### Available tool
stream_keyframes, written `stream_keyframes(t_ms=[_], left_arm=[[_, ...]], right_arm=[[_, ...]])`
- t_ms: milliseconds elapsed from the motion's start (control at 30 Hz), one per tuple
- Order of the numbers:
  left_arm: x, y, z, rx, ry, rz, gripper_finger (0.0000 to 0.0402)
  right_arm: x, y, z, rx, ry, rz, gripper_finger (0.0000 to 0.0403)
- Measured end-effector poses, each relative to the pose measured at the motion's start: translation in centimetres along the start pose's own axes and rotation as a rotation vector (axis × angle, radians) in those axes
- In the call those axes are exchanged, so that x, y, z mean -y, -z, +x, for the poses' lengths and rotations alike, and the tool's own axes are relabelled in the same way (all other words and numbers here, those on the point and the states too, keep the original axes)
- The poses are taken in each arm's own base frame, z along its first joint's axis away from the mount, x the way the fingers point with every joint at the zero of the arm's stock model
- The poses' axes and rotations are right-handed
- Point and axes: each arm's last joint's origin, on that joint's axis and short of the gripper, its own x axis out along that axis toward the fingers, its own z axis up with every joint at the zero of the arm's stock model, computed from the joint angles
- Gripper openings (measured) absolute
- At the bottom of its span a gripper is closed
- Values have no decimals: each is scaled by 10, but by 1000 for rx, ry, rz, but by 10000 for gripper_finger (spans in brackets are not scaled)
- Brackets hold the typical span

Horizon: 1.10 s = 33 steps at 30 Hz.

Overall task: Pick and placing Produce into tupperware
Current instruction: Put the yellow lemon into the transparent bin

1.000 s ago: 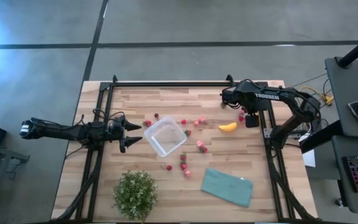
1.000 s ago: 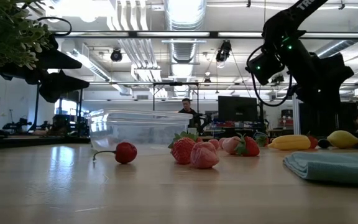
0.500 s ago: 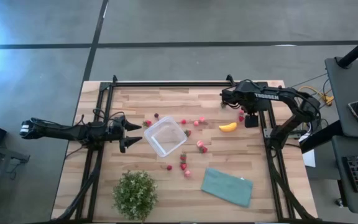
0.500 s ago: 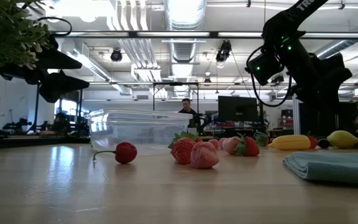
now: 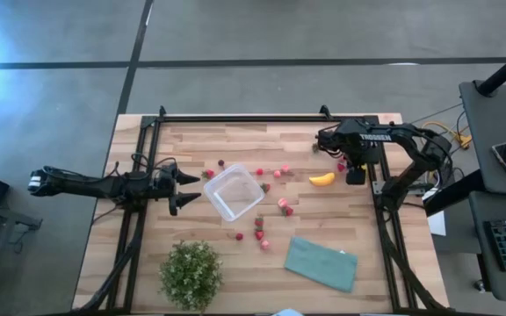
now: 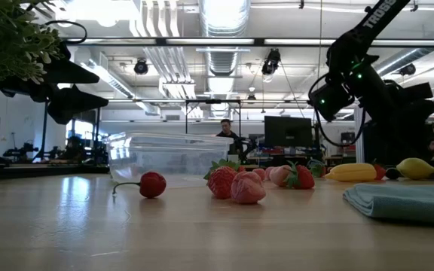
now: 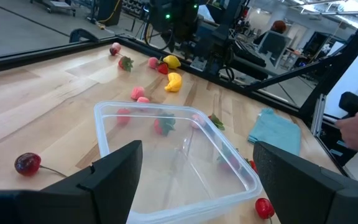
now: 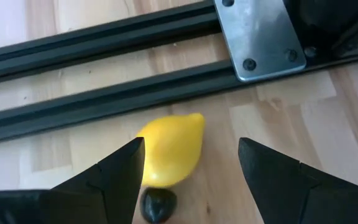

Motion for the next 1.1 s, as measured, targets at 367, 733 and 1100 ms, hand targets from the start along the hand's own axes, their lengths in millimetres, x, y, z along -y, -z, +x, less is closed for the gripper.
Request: stream_keyframes(t_ms=[367,733,1100], left_arm=[[0,0,0,1,1,0,293],[0,0,0,0,0,0,293],[0,0,0,0,0,0,293]], right_arm=[[0,3,15,-34,-11,22,251],[1,4,19,-60,40,74,251],[1,4,26,-66,51,67,251]])
